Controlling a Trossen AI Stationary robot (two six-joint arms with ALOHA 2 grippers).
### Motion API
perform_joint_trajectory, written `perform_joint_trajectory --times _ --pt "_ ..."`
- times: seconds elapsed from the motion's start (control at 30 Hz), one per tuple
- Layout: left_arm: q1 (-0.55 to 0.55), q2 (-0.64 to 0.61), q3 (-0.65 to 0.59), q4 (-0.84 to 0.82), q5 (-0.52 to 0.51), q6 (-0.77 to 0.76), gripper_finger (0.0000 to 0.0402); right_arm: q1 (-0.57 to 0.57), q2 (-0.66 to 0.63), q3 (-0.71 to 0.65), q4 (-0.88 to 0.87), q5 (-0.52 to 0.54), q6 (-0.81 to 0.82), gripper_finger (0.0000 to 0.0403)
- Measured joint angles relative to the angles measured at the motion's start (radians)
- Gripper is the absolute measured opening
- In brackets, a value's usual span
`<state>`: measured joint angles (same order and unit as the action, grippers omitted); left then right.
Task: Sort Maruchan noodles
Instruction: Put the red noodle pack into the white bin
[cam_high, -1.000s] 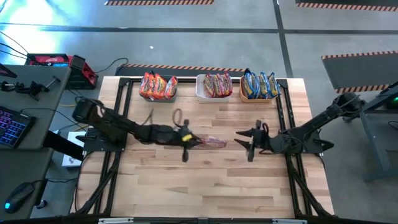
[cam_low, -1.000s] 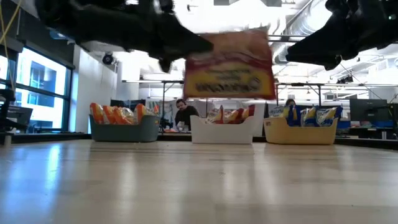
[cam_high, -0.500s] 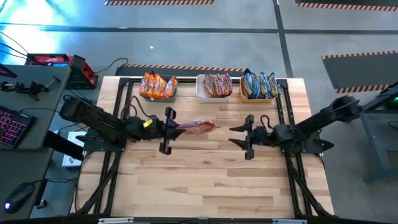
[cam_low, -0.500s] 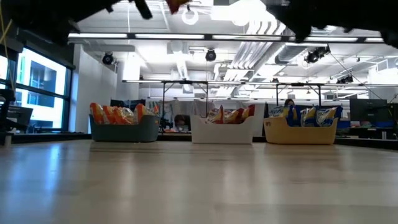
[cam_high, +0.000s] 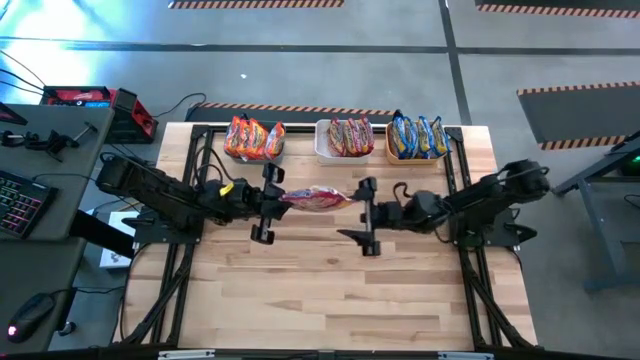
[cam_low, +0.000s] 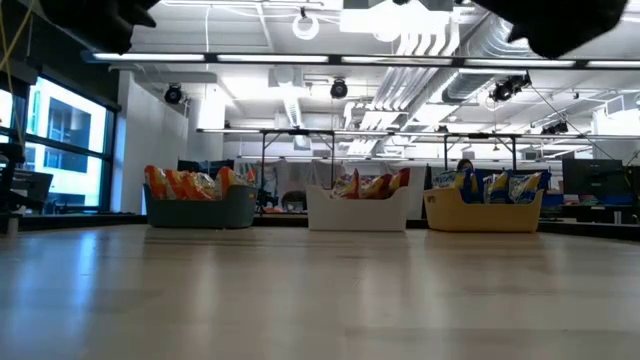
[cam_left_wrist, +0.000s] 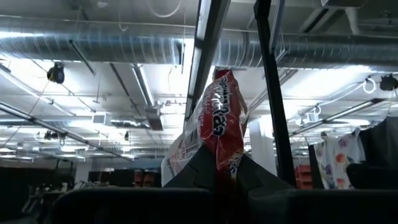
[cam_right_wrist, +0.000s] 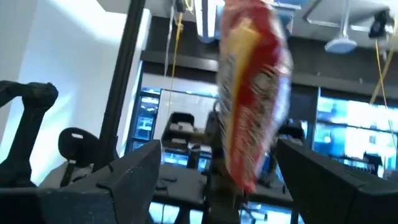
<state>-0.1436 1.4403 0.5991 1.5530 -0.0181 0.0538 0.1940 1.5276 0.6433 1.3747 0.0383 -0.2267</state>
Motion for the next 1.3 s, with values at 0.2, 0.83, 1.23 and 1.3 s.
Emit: perform_joint_trajectory --times 0.2,0.83,1.23,1.3 --pt "0.0 -0.001 0.0 0.011 0.003 0.003 0.0 0.0 0.114 0.153 0.008 0.006 -0.043 0.0309" --pt "-0.016 -0.019 0.0 0.015 0.044 0.0 0.0 -0.012 0.197 0.15 0.195 0.044 -0.067 0.0309" --pt "-0.015 -0.019 0.0 0.016 0.035 -0.013 0.0 -0.037 0.197 0.155 0.18 -0.121 -0.048 0.0309" --pt "-0.011 -0.019 0.0 0.016 0.034 -0.015 0.0 -0.035 0.196 0.178 0.168 -0.12 -0.067 0.0309"
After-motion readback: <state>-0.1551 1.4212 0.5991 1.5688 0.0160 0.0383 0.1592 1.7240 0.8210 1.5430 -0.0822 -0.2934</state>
